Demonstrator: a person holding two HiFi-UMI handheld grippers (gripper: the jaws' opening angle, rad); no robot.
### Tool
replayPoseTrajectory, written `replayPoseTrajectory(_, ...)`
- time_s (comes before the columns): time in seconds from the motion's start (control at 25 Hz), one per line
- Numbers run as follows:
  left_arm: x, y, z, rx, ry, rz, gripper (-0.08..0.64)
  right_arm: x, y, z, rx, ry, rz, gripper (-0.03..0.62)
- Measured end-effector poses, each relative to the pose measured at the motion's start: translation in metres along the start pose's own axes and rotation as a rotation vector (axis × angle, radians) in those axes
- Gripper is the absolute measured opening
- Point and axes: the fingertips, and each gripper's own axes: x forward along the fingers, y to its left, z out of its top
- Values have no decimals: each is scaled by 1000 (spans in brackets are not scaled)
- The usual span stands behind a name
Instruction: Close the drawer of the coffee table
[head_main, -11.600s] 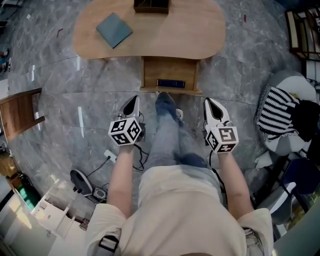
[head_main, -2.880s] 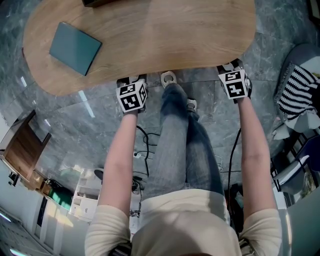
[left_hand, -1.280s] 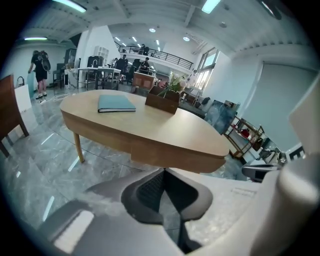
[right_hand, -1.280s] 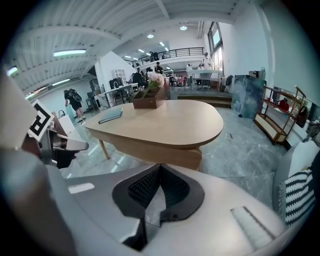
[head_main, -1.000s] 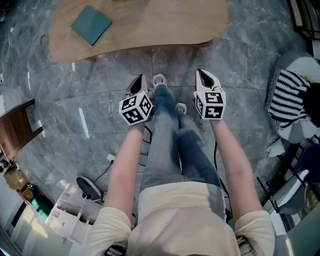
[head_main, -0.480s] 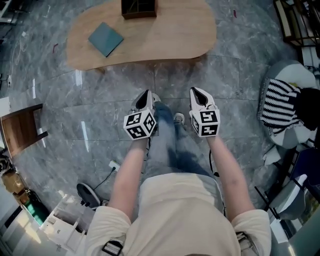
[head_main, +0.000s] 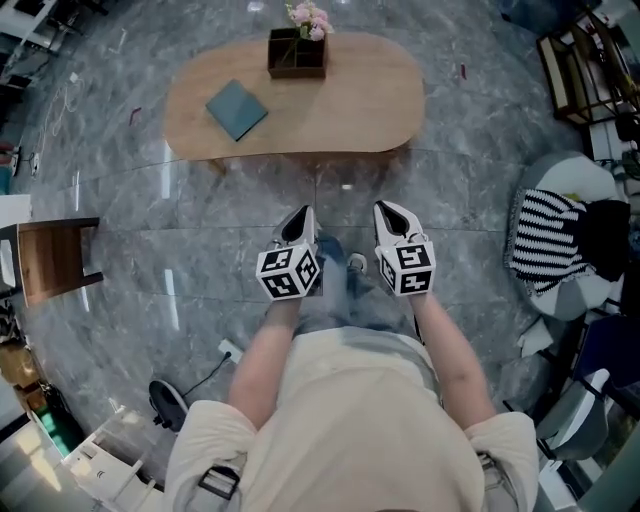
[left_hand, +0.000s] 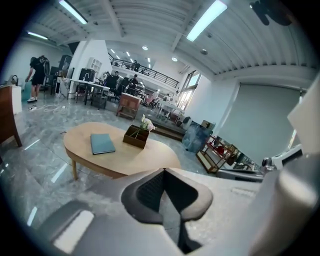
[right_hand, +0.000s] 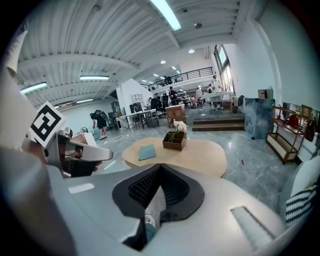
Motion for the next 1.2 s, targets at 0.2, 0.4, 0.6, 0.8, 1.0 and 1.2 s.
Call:
replayPoseTrajectory(0.2, -20, -24, 23, 2, -25, -32, 2, -20, 19, 30, -5, -41, 35, 2)
replayPoseTrajectory(0.4, -35, -47, 39, 15, -29, -75, 2, -43, 32, 56, -14, -55, 61, 2)
replayPoseTrajectory(0.6, -48, -60, 61, 9, -55, -101, 2, -58, 47, 88, -43, -113, 91, 2)
replayPoseTrajectory(0.8, -58, -74, 72, 76, -62, -131, 2, -66, 59, 111, -66, -169, 115, 2)
replayPoseTrajectory(1.0, -62, -81, 81, 92, -80, -158, 2, -66, 60, 121, -78, -204, 117, 2)
replayPoseTrajectory(1.2, -58, -80, 86, 95, -84, -172, 2, -62, 60, 119, -79, -199, 119, -2)
